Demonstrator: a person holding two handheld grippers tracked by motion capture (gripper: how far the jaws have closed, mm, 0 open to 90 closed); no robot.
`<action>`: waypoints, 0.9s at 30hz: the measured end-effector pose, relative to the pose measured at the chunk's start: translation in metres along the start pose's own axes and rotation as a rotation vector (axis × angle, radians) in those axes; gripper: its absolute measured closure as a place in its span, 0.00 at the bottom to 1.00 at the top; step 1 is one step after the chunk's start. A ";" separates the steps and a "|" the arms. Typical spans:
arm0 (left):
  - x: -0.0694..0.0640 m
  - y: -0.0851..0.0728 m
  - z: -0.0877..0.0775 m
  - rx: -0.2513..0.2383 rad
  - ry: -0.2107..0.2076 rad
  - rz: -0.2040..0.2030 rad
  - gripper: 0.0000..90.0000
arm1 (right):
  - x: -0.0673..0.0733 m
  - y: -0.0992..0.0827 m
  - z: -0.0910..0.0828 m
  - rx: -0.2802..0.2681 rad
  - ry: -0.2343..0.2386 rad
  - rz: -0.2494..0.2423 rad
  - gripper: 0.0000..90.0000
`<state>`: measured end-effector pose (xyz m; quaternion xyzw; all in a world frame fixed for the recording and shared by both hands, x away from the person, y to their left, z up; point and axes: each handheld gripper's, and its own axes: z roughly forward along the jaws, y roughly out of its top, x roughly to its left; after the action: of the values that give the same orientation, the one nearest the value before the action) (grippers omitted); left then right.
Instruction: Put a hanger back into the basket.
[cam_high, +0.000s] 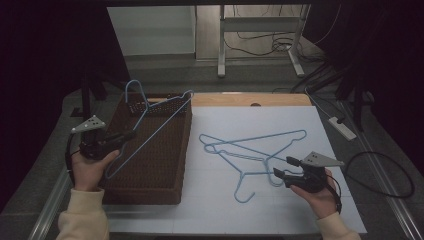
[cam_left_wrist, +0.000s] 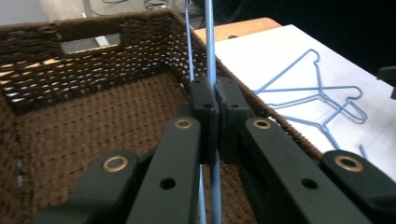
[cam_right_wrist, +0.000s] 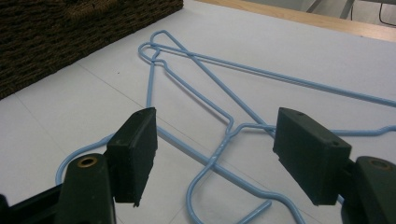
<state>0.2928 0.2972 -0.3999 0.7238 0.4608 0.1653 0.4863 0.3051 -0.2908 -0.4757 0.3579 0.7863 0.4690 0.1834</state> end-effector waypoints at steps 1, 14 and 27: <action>0.005 -0.003 -0.004 -0.007 0.012 -0.007 0.98 | 0.000 0.000 0.000 0.000 -0.001 0.001 0.34; 0.029 -0.018 -0.004 0.058 -0.023 -0.029 0.98 | 0.000 -0.001 0.001 0.003 -0.002 0.006 0.35; 0.034 -0.023 0.026 0.221 0.033 -0.014 0.97 | -0.001 0.000 0.000 0.002 -0.003 0.014 0.35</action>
<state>0.3164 0.3138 -0.4391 0.7671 0.4891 0.1219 0.3969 0.3059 -0.2913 -0.4762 0.3641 0.7841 0.4690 0.1807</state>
